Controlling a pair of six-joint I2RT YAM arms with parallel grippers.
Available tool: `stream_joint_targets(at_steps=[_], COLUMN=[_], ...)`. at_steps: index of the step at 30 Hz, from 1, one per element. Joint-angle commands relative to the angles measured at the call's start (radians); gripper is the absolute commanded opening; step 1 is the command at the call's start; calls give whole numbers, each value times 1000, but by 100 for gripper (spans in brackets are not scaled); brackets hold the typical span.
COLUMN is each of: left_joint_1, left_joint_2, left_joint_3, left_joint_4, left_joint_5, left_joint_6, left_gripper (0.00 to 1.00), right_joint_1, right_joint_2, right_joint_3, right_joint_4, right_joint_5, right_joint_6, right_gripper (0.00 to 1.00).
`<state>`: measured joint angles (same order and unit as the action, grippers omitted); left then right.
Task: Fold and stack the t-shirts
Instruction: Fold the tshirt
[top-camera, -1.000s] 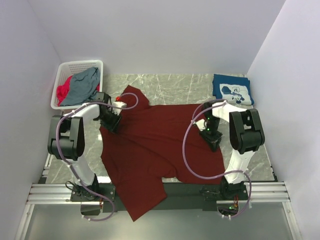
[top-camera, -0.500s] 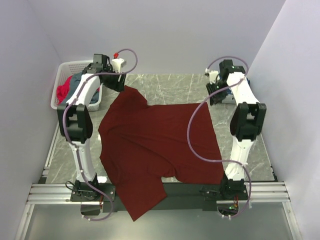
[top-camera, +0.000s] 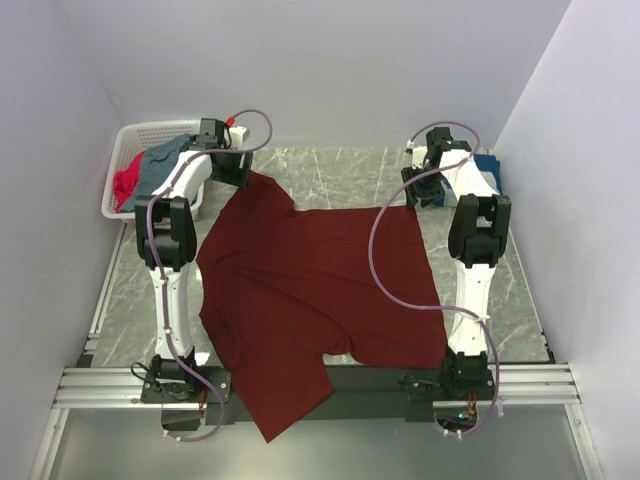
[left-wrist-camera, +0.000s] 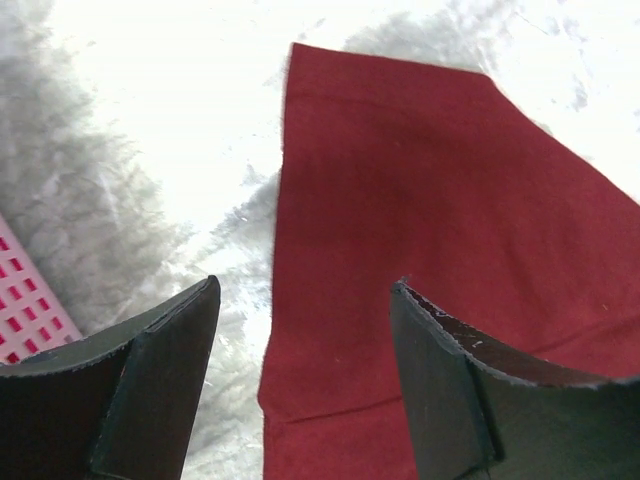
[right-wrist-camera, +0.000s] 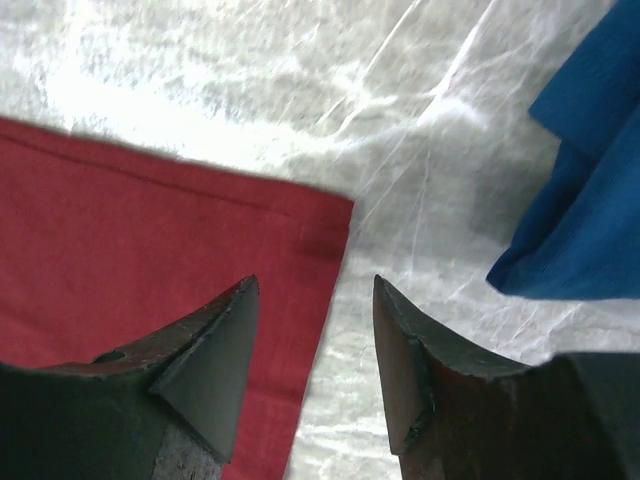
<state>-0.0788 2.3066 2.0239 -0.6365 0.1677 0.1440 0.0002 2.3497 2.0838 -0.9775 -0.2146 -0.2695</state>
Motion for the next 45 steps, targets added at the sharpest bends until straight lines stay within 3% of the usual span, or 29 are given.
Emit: stream_joint_targets(at_steps=[1, 15, 26, 32, 36, 39, 45], left_joint_1=[1, 4, 19, 25, 24, 24, 24], left_joint_2=[16, -4, -39, -3, 74, 138, 189], left_joint_3=[58, -31, -88, -42, 103, 195, 219], left_joint_4=[8, 9, -5, 5, -6, -12, 66], left_joint_5=[-54, -37, -33, -43, -25, 7, 41], left_joint_6=[-17, -7, -4, 2, -3, -12, -35], left_gripper=[73, 71, 70, 72, 71, 70, 71], right_joint_1=[6, 6, 11, 12, 11, 11, 11], right_joint_2=[2, 66, 151, 149, 146, 137, 115], right_joint_3=[-5, 13, 143, 144, 140, 124, 102], right_joint_4=[71, 65, 10, 0, -1, 11, 37], right_joint_5=[20, -3, -26, -29, -26, -19, -6], right_joint_6=[16, 16, 44, 30, 16, 10, 7], right_gripper=[57, 53, 48, 22, 0, 0, 0])
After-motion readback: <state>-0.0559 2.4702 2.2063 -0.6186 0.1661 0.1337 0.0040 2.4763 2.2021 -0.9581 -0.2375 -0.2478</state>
